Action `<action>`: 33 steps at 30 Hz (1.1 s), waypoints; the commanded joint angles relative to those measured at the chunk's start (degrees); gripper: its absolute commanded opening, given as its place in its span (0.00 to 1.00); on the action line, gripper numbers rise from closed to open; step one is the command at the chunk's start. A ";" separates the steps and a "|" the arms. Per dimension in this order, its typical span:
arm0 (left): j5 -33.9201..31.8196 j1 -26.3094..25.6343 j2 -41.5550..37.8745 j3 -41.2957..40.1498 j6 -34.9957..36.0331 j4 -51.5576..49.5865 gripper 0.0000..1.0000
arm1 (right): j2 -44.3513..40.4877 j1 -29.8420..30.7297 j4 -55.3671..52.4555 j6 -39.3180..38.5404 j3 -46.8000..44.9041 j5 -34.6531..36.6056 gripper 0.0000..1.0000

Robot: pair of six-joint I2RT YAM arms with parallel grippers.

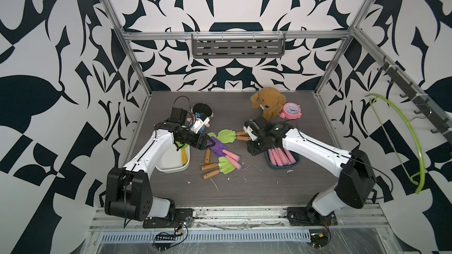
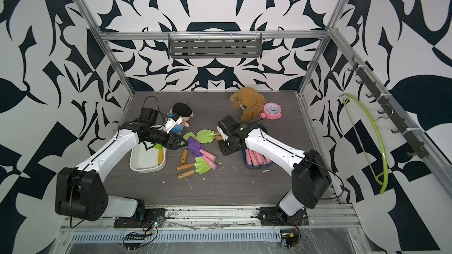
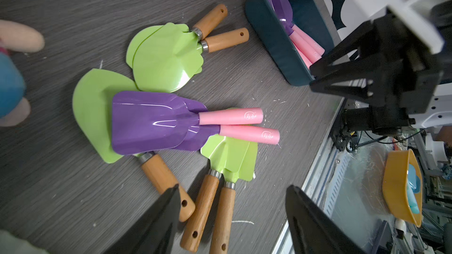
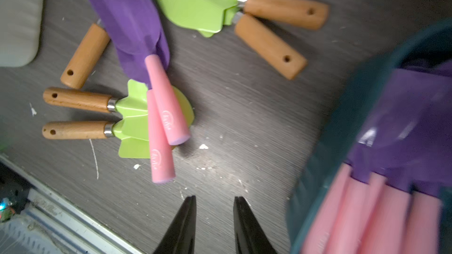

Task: Sort the small shovels by color and place them into the storage box
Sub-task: Pick up the shovel from the center of the board.

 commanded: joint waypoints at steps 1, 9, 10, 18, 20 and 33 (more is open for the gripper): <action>1.66 1.70 -2.74 -1.51 1.66 -1.25 0.75 | 3.87 0.67 3.15 -2.13 3.42 -4.52 0.32; 3.98 4.76 -6.00 -3.88 0.22 -0.03 0.75 | 15.49 1.18 5.30 -5.85 9.34 -10.85 0.35; 4.18 5.11 -5.94 -4.04 0.02 0.11 0.75 | 16.28 1.20 5.27 -6.11 9.91 -11.23 0.36; 5.66 6.69 -8.26 -5.05 -1.31 1.12 0.75 | 20.66 1.19 6.31 -6.16 12.40 -15.19 0.37; 5.87 6.83 -8.42 -5.25 -1.49 1.28 0.75 | 21.27 1.18 6.62 -6.07 12.40 -15.46 0.37; 6.57 7.18 -8.58 -5.63 -2.12 1.79 0.75 | 23.24 1.22 7.15 -5.98 12.14 -15.82 0.33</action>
